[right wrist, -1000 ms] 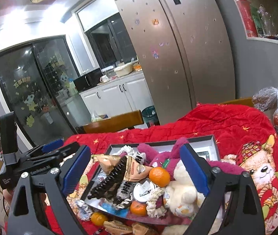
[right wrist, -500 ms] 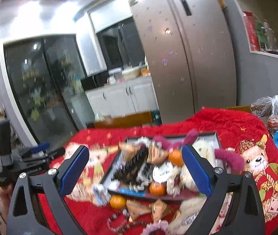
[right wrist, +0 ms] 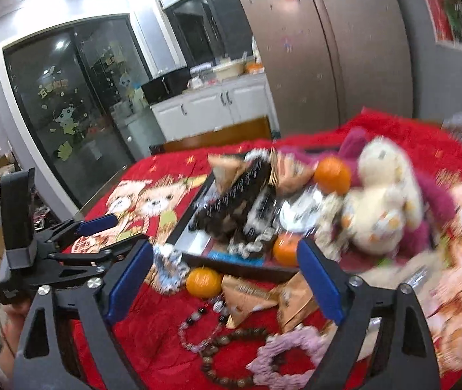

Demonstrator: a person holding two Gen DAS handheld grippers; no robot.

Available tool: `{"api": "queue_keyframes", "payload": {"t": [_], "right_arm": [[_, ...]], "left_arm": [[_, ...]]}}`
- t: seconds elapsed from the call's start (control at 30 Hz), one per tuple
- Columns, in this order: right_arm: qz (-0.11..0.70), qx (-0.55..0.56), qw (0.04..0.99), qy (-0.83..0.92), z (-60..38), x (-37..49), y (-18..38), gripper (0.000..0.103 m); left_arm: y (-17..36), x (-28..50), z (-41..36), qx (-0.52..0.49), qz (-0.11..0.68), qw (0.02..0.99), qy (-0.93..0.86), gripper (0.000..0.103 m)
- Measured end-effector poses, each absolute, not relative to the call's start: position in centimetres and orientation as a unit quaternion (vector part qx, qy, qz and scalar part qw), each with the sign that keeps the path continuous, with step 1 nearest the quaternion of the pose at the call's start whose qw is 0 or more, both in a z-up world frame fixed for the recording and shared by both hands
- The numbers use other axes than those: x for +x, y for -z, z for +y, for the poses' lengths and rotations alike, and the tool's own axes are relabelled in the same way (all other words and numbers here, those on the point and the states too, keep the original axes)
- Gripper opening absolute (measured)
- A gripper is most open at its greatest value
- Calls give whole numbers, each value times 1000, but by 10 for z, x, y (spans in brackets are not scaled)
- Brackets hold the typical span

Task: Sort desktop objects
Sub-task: 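Close the left gripper on the blue lace scrunchie while the right gripper grasps another brown snack packet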

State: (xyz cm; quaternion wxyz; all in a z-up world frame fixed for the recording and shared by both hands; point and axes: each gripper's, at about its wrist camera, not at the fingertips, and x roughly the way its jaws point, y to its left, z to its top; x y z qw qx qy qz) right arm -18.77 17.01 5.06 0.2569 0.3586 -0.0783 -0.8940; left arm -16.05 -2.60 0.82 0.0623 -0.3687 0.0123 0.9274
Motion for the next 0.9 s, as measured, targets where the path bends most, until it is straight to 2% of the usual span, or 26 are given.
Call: {"api": "queue_keyframes", "payload": {"t": [0.3, 0.47, 0.73, 0.9], "right_arm": [[-69, 402, 281, 869, 156, -193, -18, 85], [-56, 420, 279, 862, 150, -195, -6, 78], [-7, 431, 258, 865, 142, -196, 10, 71], [-2, 432, 266, 862, 143, -196, 14, 71]], "left_arm": [[19, -169, -44, -401, -20, 69, -913, 82], [24, -165, -37, -403, -11, 104, -909, 82], [44, -172, -41, -435, -18, 84, -896, 82], [43, -170, -39, -430, 2, 94, -898, 82]]}}
